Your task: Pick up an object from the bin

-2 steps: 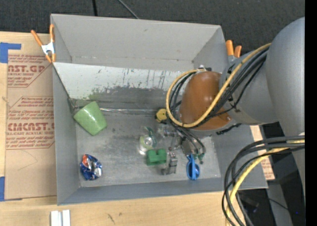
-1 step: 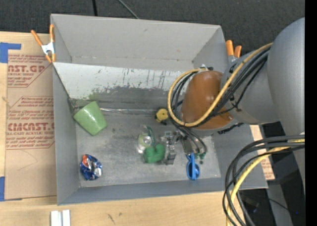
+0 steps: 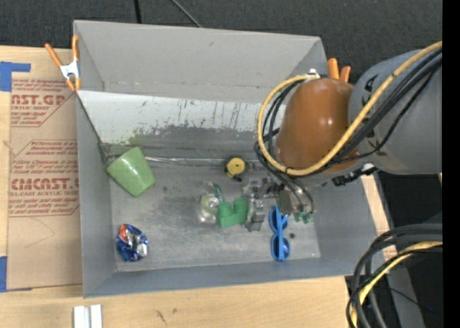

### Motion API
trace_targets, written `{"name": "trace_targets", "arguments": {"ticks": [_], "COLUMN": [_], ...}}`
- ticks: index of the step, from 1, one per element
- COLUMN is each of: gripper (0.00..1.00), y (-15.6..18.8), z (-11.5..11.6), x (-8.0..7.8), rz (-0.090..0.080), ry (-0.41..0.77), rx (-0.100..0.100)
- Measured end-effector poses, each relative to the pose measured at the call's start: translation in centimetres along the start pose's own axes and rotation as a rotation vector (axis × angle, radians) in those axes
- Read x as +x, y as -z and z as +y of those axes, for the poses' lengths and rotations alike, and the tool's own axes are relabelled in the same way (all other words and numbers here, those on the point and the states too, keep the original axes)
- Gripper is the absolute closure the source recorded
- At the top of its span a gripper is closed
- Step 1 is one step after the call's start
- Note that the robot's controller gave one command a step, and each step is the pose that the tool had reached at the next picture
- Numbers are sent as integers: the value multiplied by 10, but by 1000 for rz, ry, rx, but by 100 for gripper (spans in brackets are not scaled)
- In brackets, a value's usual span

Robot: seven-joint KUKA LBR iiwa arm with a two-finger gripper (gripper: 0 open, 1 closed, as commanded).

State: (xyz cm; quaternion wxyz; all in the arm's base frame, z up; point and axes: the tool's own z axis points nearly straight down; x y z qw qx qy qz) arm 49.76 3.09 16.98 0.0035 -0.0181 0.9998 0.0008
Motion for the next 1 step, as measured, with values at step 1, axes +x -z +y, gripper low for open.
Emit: {"name": "trace_targets", "arguments": {"ticks": [1], "gripper": [100], "y": [124], "z": [-14], "x": [-7], "rz": [-5], "ry": [8], "rx": [2]}}
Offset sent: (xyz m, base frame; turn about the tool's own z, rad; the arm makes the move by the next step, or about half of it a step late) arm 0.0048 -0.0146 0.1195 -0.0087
